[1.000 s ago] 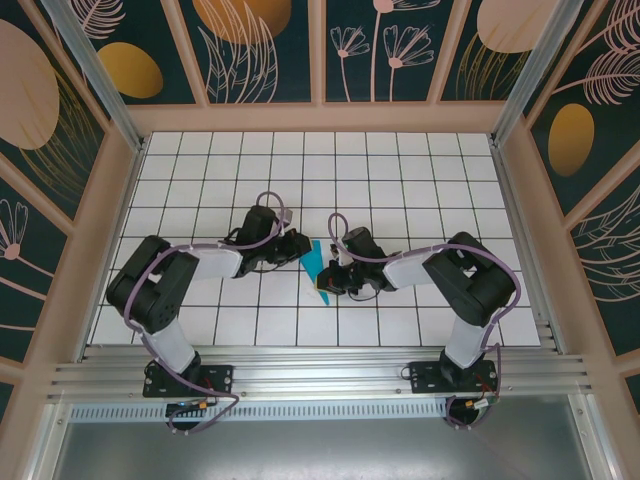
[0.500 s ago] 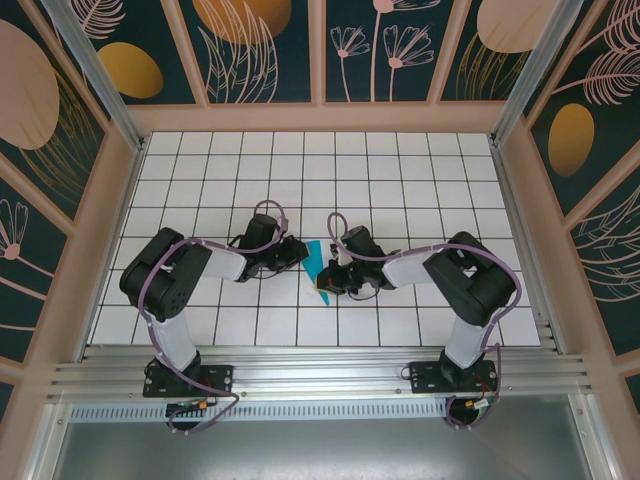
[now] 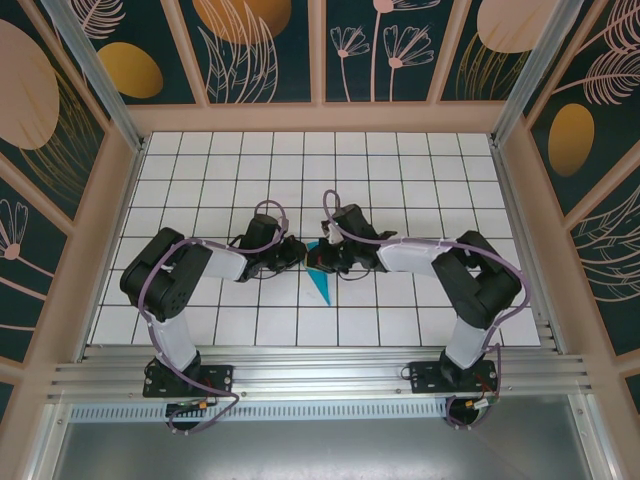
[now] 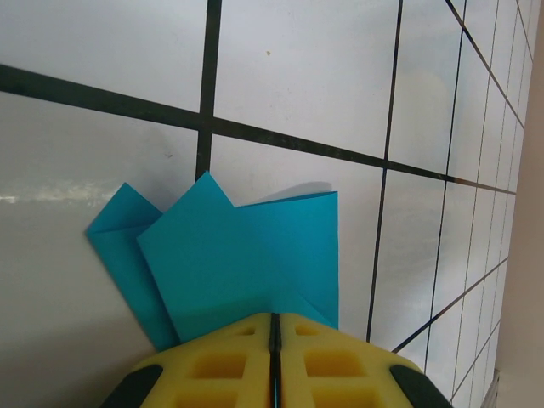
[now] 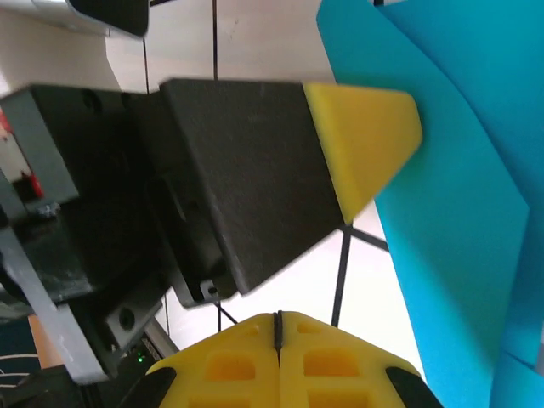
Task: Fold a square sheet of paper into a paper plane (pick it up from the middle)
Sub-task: Fold the wing for the fifth time at the center of the table.
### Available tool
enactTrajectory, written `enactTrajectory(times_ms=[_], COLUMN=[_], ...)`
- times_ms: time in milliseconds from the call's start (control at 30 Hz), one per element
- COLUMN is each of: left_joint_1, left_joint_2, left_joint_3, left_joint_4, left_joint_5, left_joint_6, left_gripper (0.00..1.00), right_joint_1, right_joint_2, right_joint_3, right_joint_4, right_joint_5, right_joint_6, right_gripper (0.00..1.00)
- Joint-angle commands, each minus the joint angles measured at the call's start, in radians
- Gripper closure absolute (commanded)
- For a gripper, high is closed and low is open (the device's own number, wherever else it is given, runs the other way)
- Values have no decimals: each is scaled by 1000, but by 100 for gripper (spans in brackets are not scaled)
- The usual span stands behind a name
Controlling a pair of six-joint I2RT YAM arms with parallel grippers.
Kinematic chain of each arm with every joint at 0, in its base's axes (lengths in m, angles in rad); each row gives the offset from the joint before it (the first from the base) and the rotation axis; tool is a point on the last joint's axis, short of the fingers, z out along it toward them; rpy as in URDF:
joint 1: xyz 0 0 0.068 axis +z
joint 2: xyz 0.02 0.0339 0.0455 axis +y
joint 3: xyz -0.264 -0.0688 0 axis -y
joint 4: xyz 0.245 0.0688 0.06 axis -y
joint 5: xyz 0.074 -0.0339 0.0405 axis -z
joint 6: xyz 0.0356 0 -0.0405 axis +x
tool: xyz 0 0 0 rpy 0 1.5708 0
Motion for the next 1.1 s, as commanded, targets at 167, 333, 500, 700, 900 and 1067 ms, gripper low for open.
enactTrajectory(times_ms=[167, 333, 500, 700, 900, 1067], left_joint_1=[-1, -1, -1, 0, -1, 0], left_joint_2=[68, 78, 76, 80, 78, 71], left_joint_3=[2, -3, -3, 6, 7, 10], left_joint_4=[-118, -120, -126, -129, -135, -147], left_joint_5=[-71, -77, -83, -76, -73, -62], left_joint_6=[45, 44, 48, 47, 53, 53], left_gripper=[90, 91, 91, 91, 91, 91], right_joint_1=[1, 3, 9, 22, 27, 54], right_joint_2=[100, 92, -13, -49, -65, -165], right_joint_3=[-83, -102, -114, -248, -315, -291], right_joint_4=[1, 2, -37, 24, 26, -8], right_joint_5=[10, -4, 4, -28, -18, -15], right_joint_6=[11, 8, -10, 10, 21, 4], right_gripper=[94, 92, 90, 89, 89, 86])
